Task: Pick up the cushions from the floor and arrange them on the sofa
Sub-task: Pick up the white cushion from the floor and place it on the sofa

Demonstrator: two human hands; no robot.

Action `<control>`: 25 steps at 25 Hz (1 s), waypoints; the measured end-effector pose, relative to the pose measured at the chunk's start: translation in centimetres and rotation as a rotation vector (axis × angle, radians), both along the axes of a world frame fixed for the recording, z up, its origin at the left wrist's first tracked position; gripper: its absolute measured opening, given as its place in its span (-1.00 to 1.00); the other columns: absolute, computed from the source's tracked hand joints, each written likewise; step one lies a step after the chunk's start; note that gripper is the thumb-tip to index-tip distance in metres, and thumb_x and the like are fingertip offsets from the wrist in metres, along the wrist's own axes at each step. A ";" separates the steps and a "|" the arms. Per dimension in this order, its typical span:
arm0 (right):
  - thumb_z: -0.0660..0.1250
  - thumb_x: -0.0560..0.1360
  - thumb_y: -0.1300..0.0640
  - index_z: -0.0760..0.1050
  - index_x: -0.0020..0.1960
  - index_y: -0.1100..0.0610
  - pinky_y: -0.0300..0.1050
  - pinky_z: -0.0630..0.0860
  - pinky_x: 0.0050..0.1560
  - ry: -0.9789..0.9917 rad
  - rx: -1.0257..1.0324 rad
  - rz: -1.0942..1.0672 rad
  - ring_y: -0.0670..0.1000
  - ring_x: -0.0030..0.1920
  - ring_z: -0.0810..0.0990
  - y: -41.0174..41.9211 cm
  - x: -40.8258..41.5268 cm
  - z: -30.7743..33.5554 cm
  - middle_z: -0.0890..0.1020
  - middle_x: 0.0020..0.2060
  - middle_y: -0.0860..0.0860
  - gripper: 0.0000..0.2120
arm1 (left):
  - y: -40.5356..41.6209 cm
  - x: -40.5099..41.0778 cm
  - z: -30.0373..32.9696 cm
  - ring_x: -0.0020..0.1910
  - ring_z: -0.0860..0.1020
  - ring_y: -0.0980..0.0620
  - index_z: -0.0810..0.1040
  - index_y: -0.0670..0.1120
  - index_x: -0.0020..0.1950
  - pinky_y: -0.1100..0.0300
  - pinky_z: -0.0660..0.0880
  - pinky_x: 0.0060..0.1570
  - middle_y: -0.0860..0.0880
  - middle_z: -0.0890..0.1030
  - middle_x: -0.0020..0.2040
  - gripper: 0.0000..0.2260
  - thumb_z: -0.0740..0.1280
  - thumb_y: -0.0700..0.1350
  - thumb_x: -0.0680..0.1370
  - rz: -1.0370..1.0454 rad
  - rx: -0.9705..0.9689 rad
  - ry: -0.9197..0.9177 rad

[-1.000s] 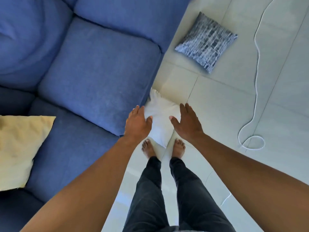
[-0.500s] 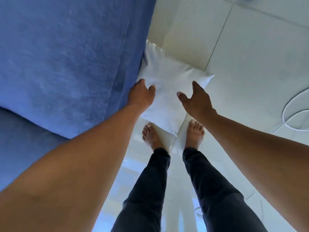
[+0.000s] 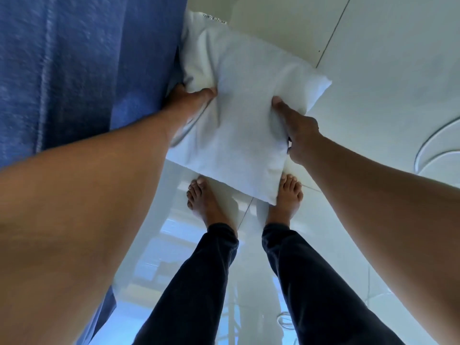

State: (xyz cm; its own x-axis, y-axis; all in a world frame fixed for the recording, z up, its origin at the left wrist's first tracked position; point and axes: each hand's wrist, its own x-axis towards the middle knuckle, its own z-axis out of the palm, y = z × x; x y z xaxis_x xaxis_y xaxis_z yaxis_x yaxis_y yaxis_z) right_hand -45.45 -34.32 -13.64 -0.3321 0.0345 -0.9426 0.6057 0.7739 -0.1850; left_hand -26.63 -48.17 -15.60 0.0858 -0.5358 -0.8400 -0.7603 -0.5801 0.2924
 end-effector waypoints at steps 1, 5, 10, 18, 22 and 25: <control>0.66 0.27 -0.23 0.41 0.49 0.17 0.07 0.59 0.29 0.055 -0.021 -0.003 0.12 0.25 0.61 0.2 -0.2 0.9 0.60 0.34 0.03 -0.06 | 0.4 0.0 0.7 0.43 0.55 -0.10 0.43 -0.03 0.57 0.08 0.47 0.44 -0.03 0.57 0.48 -0.14 0.48 0.29 0.33 0.024 0.003 0.029; 0.72 -0.02 -0.34 0.67 0.22 0.15 0.08 0.64 0.28 0.179 -0.090 -0.032 0.11 0.13 0.74 2.1 -2.1 7.3 0.76 0.13 0.00 -0.06 | 2.2 -1.1 6.5 0.20 0.70 -0.07 0.63 -0.04 0.38 0.02 0.60 0.32 0.01 0.74 0.15 -0.42 0.53 0.14 0.40 0.141 -0.012 0.174; 0.72 0.25 -0.06 0.70 0.13 0.08 0.02 0.65 0.22 0.144 -0.180 -0.158 0.03 0.04 0.76 3.9 -5.5 19.7 0.78 0.02 -0.04 -0.48 | 3.6 -4.5 18.8 0.07 0.73 -0.03 0.67 -0.02 0.27 -0.06 0.61 0.33 0.01 0.76 0.05 -0.68 0.55 -0.05 0.53 0.227 0.023 0.376; 0.61 0.43 0.17 0.70 0.12 0.09 -0.14 0.69 -0.06 0.084 -0.430 -0.150 -0.04 -0.02 0.79 3.0 -9.1 39.7 0.82 -0.08 -0.07 -0.72 | 0.3 -6.5 44.4 0.17 0.72 -0.11 0.73 -0.11 0.15 0.01 0.65 0.19 -0.07 0.78 0.12 -0.72 0.60 -0.11 0.47 0.247 -0.022 0.451; 0.58 0.41 0.26 0.69 0.13 0.08 -0.09 0.64 0.03 0.109 -0.532 -0.021 0.04 0.02 0.75 1.4 -9.8 48.4 0.80 -0.07 -0.06 -0.69 | -0.6 -5.1 55.7 0.10 0.71 -0.07 0.74 -0.08 0.08 0.11 0.62 0.06 -0.05 0.78 0.07 -0.77 0.57 -0.23 0.45 0.274 -0.048 0.476; 0.58 0.39 0.27 0.67 0.21 0.15 0.02 0.64 0.17 0.100 -0.569 0.044 0.11 0.07 0.73 0.2 -9.9 53.8 0.78 0.05 0.04 -0.61 | -0.4 -3.6 60.9 0.16 0.71 -0.09 0.72 -0.09 0.17 0.02 0.61 0.18 -0.07 0.78 0.15 -0.69 0.58 -0.16 0.44 0.297 -0.107 0.504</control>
State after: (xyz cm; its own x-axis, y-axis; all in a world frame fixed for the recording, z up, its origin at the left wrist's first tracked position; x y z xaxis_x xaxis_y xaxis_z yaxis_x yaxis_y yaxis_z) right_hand -55.36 -34.13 40.21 -0.4105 -0.4846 -0.7724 0.5330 0.5598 -0.6345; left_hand -30.19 -48.53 45.34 -0.1502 -0.6335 -0.7590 -0.3219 -0.6945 0.6434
